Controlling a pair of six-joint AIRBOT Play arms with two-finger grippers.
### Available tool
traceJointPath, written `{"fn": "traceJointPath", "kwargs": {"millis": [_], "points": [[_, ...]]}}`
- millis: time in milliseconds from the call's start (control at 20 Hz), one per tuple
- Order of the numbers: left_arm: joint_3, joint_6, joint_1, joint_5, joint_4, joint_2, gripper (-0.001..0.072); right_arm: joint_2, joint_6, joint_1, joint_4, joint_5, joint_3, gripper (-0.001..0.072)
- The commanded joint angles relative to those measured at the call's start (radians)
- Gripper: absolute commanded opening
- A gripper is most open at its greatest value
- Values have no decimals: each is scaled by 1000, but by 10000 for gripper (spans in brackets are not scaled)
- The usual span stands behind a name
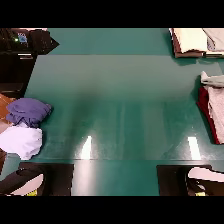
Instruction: Fold the shirts.
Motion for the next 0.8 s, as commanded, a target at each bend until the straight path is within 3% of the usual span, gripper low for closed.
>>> {"fn": "traceJointPath", "kwargs": {"millis": [0, 400, 750], "points": [[0, -1, -1, 6, 0, 0, 23, 4, 2, -24, 20, 8, 68, 17], [0, 3, -1, -1, 1, 0, 23, 5, 0, -27, -89, 284, 335, 17], [0, 37, -1, -19, 1, 0, 23, 167, 0, -116, -250, 350, 84, 17]]}}
